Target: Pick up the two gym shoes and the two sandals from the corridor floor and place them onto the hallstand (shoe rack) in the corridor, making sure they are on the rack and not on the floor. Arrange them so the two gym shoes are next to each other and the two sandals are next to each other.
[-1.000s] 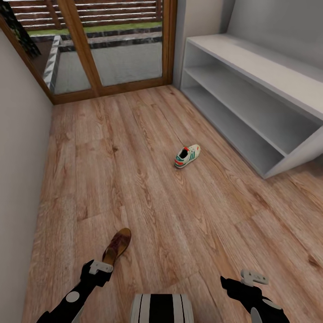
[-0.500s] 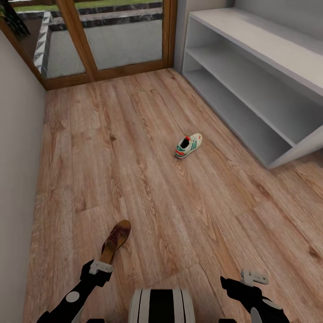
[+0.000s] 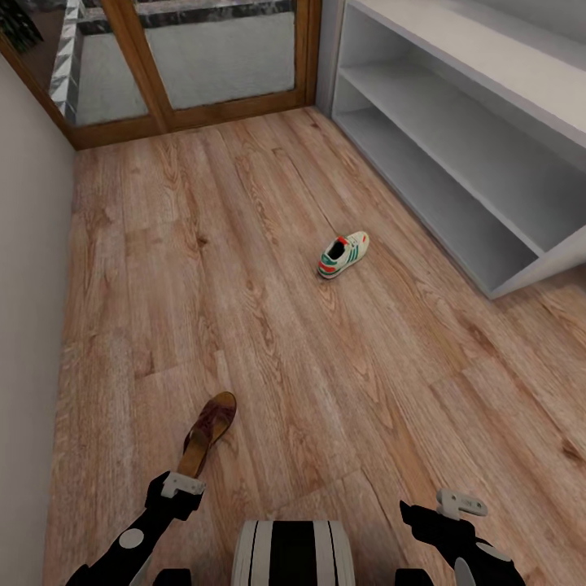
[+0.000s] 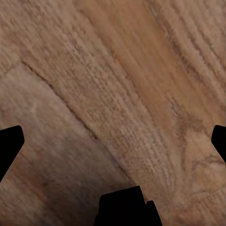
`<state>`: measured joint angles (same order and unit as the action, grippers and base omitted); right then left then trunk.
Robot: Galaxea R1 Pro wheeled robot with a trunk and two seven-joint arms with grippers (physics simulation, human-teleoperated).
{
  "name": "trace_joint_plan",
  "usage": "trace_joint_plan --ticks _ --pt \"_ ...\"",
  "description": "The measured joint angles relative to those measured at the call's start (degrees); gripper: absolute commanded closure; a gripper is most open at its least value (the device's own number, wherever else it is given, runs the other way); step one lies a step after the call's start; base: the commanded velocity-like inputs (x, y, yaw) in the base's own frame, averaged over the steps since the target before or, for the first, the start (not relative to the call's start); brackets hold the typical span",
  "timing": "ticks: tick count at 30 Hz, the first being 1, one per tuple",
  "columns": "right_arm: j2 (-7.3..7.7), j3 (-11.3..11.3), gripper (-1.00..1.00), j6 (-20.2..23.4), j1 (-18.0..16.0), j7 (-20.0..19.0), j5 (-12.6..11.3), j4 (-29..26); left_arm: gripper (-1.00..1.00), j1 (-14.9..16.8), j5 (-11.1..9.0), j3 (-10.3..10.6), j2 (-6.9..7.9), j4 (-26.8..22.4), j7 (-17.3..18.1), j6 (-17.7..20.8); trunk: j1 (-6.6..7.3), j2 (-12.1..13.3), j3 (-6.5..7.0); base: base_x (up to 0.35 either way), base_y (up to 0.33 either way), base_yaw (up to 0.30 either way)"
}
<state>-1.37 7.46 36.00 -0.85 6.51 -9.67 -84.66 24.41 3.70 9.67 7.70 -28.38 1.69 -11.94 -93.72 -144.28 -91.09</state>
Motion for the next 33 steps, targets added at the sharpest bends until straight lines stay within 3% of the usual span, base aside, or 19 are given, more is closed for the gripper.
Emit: trace_joint_plan --ticks 33 --pt "0.00 -0.01 -1.00 0.00 0.04 0.00 -0.01 0.00 -1.00 0.00 0.01 0.00 0.00 0.06 -0.09 0.00 0.00 0.00 -0.03 0.035 0.031 0.000"
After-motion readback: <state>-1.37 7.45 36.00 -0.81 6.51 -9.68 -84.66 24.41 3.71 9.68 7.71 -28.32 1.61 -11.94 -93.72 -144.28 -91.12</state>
